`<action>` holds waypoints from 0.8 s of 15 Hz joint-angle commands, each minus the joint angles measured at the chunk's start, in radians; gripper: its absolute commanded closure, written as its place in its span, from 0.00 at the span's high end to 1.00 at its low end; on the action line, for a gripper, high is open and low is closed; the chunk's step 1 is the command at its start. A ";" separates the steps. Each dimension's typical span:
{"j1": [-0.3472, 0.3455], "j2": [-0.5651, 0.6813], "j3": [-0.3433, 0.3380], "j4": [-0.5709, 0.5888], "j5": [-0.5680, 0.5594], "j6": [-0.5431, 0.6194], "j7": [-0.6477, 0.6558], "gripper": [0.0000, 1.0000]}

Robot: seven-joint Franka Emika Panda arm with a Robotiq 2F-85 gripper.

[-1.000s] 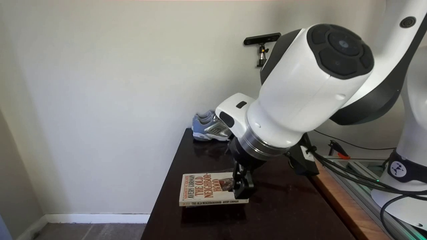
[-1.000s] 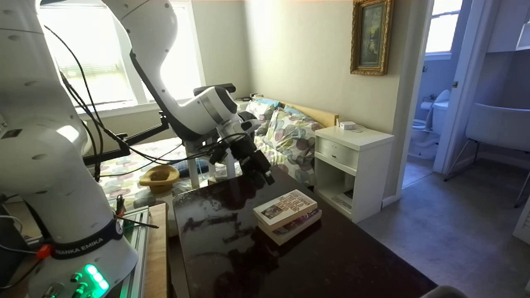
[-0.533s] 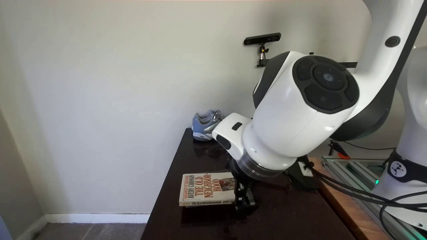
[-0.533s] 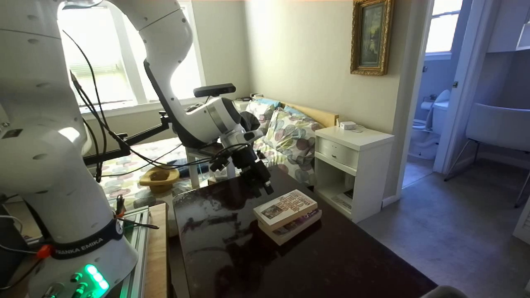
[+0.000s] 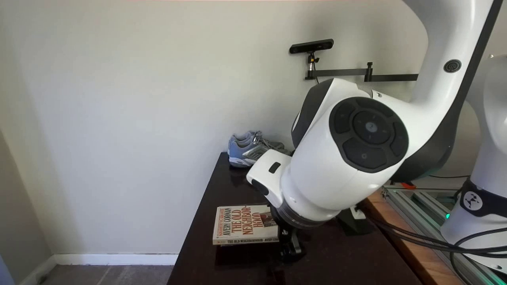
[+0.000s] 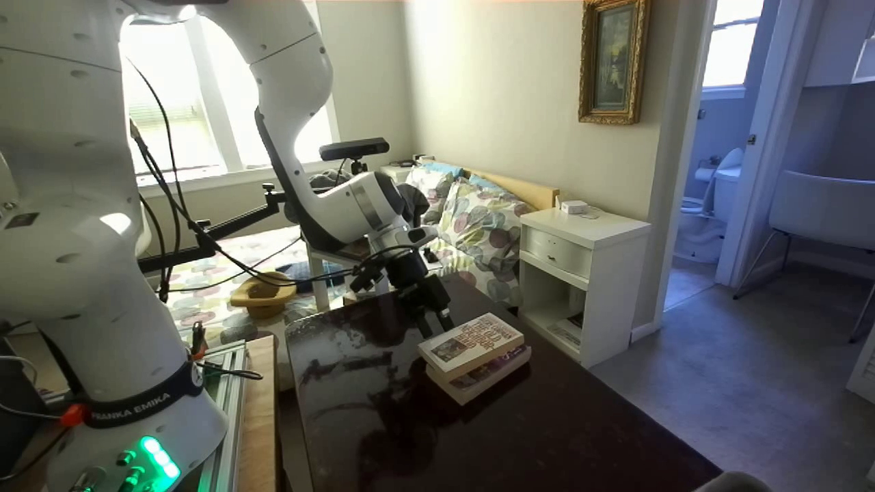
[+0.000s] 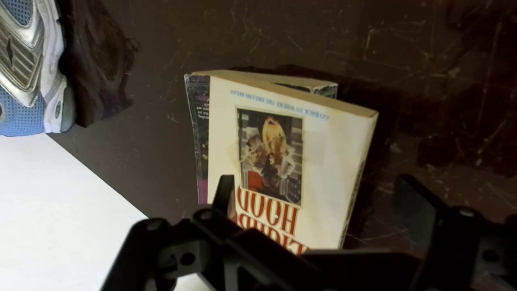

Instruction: Unstack the two books.

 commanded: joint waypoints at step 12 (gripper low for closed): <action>0.010 0.041 -0.012 0.026 -0.024 -0.111 -0.011 0.44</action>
